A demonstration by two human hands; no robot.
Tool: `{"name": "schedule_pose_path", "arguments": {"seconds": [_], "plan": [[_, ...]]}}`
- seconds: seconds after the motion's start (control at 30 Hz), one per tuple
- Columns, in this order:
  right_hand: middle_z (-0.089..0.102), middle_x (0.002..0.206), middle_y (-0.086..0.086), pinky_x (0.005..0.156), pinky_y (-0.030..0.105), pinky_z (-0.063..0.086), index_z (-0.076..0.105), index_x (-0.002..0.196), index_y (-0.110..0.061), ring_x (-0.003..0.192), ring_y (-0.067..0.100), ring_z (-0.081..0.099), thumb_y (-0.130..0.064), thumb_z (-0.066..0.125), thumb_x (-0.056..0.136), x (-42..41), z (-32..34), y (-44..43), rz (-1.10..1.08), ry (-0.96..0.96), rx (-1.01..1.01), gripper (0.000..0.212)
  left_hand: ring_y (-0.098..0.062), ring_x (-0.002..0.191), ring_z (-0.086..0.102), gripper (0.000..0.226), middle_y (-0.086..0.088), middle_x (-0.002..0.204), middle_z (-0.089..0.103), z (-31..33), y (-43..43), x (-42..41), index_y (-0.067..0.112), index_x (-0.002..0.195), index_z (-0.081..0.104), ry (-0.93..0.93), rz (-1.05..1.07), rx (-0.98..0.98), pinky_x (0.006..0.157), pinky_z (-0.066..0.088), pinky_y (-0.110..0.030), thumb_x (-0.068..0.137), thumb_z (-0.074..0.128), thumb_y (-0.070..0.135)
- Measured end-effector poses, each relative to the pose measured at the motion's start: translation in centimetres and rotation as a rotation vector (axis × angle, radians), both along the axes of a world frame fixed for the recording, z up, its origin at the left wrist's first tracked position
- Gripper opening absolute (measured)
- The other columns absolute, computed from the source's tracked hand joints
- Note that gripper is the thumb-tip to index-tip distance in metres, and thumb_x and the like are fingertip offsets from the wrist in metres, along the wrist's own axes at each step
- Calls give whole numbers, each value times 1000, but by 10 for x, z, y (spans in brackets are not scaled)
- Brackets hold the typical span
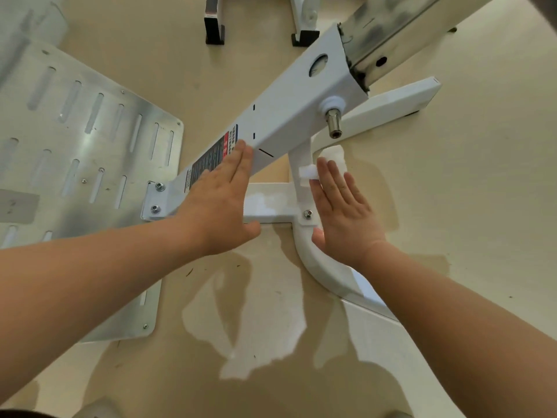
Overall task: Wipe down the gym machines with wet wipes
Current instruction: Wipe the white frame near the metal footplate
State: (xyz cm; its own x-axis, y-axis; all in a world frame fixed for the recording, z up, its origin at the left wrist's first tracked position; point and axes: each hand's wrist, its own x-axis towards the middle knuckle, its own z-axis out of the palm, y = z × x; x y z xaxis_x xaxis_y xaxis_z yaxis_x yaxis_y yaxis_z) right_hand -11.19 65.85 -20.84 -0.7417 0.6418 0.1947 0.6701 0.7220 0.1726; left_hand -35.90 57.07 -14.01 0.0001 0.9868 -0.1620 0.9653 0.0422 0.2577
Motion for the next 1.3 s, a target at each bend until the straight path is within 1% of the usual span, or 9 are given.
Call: {"name": "schedule_pose_path", "arguments": {"seconds": [0.2,0.47,0.7,0.87,0.93,1.07,1.13,1.2,1.3], "plan": [[-2,169,19,129,49,4,5,160,1,158,36,0,-29,68,79,-30,7,15,82,25,83,107,-15,154,-17,123,-4,166,-25,-4,3,17,9,157,-20,-71,47,73,119,-5,-22,81,69,46],[-15,166,16,127,49,-5,9,158,0,153,35,-7,-21,62,78,-43,-25,33,68,11,172,98,-15,154,-18,122,0,164,-30,-3,3,13,11,157,-22,-97,26,45,125,3,-28,81,66,49],[-39,161,14,126,49,-13,-6,158,-2,155,34,-18,-28,41,92,-21,-58,20,57,-208,28,85,-11,152,-23,122,4,161,-38,2,3,5,15,154,-28,-93,-18,25,122,0,-23,84,66,49],[-5,168,18,127,49,-7,10,159,1,155,38,-2,-29,50,84,-43,-29,31,118,-67,147,90,-13,151,-25,124,-1,160,-38,-1,3,6,12,153,-29,-73,-32,36,119,-6,-21,84,65,53],[1,168,17,128,49,-5,14,158,1,154,38,2,-27,53,81,-46,-26,35,134,-39,159,90,-14,152,-25,124,-1,160,-38,-3,3,6,12,153,-29,-72,-25,47,118,-7,-21,83,65,54],[-14,169,16,127,50,-6,5,160,-1,156,34,-9,-27,49,84,-30,-50,30,123,-187,60,91,-14,152,-24,124,0,159,-40,-4,4,2,14,152,-31,-71,-29,41,122,-3,-24,84,65,53],[-30,166,12,127,47,-11,-6,160,-5,155,29,-22,-30,42,91,-21,-60,23,105,-317,-121,88,-13,152,-23,124,4,159,-41,-4,3,-2,17,152,-32,-81,-31,32,123,0,-25,84,66,52],[-37,161,10,126,44,-14,-5,162,-7,152,27,-30,-37,38,98,-15,-63,19,79,-416,-287,82,-12,152,-23,124,6,158,-41,-4,3,-4,19,152,-33,-81,-36,16,120,-1,-23,84,66,52],[-16,168,16,128,45,-6,16,161,-2,157,30,-12,-49,44,98,-21,-50,18,149,-283,-212,83,-12,152,-22,125,5,159,-40,-6,3,-4,19,153,-31,-88,-39,29,120,-1,-23,83,68,52]]}}
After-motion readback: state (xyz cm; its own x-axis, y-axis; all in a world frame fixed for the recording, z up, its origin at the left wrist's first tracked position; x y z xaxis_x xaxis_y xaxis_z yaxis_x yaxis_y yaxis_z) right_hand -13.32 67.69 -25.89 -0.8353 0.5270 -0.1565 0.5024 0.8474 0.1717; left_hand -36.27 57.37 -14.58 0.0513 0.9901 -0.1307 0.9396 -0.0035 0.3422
